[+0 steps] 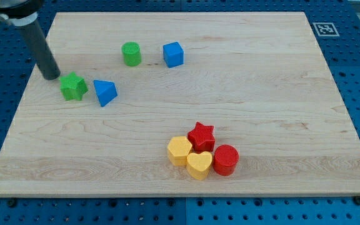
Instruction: Move the blue triangle to the right of the blue cube
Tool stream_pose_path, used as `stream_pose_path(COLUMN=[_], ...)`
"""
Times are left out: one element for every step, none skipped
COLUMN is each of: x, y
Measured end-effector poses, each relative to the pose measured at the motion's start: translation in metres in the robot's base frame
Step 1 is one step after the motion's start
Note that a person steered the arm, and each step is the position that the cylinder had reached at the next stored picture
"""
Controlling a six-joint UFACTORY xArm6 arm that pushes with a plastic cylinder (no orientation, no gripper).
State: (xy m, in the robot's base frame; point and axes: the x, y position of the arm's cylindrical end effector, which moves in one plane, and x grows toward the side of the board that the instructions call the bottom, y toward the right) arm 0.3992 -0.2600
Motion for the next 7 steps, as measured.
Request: stream_pose_path(x=[0.028,0.032,0.032,0.032,0.032,0.032,0.034], y=[0.005,0.016,0.016,0.022,0.033,0.043,0.055])
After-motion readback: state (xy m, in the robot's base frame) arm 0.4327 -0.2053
